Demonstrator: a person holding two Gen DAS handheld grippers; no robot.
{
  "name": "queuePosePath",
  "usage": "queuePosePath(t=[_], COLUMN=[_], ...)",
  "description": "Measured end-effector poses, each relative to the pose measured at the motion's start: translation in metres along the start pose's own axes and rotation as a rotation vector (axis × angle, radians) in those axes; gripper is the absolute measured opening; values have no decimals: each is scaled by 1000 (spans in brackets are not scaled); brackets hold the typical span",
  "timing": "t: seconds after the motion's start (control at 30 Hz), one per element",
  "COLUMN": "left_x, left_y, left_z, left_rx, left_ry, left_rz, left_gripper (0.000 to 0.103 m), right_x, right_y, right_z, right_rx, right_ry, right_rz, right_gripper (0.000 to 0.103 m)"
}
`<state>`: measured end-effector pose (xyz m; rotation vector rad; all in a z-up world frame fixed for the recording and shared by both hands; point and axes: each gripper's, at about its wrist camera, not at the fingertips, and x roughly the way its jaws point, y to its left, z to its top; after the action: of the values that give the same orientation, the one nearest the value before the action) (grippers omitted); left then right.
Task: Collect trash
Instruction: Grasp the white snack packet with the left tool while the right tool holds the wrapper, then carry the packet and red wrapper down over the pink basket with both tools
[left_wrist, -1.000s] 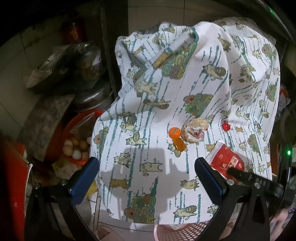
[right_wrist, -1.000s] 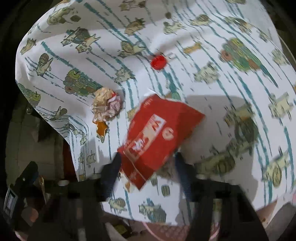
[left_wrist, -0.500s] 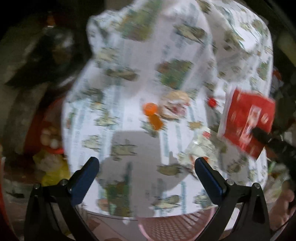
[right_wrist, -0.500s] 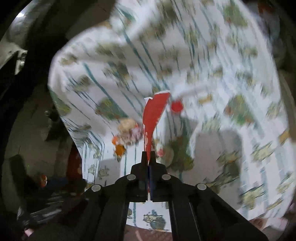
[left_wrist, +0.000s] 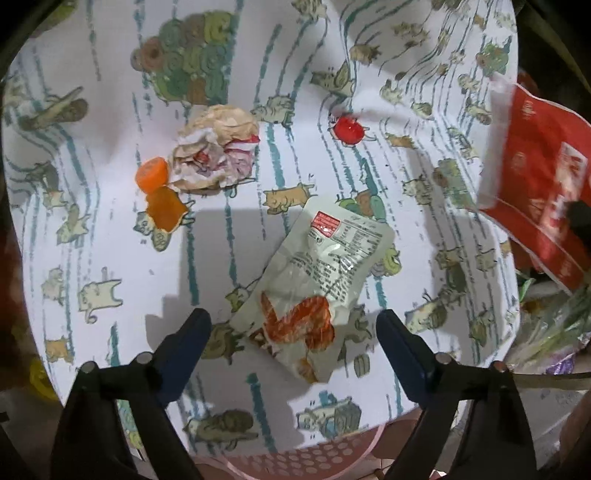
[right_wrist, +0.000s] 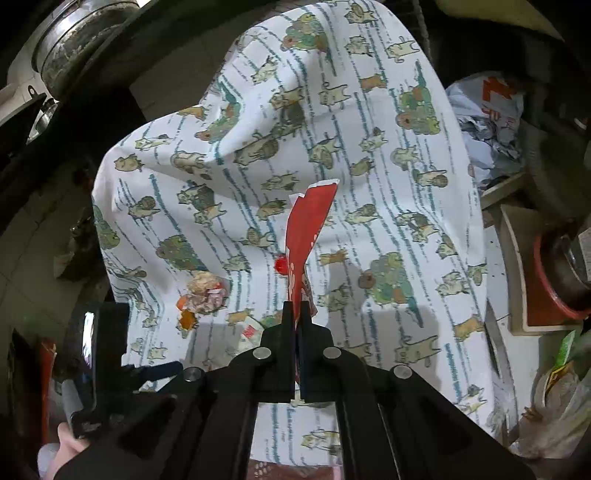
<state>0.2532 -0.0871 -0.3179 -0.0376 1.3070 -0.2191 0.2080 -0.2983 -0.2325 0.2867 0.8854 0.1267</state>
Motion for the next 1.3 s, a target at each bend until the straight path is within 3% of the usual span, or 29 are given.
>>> queuePosePath(t=[0.2,0.33,0.47,0.57,0.6,1.0,1.03,1.3], left_x=[22,24,21,11,7,-9,-15,-61], left_y=[-4,-15,-17,-13,-12,8,11,25], left_z=[4,5,5,5,4,-7,-10,-14], left_rx=[13,54,56,43,40,5,6,-39], left_ry=[42,47,31,4,-5,-15,-23,-125], left_rz=[31,56,64,61,49,28,30,-54], left_gripper=[78,58,51,32,15,11,2,1], right_x=[7,10,11,11,10,14,14,11], right_y=[-15,-17,-14,-10,-9,3,4,5], right_z=[-1,-1,-1,-2,-3,-11,-11,-7], right_rx=[19,29,25,17,14,-12,-14,-1], right_ry=[29,39,45,48,48,66,66,58], right_rz=[-24,-22,-17,-13,-13,-10,-11,6], right_gripper=[1,1,1,1,1,1,1,1])
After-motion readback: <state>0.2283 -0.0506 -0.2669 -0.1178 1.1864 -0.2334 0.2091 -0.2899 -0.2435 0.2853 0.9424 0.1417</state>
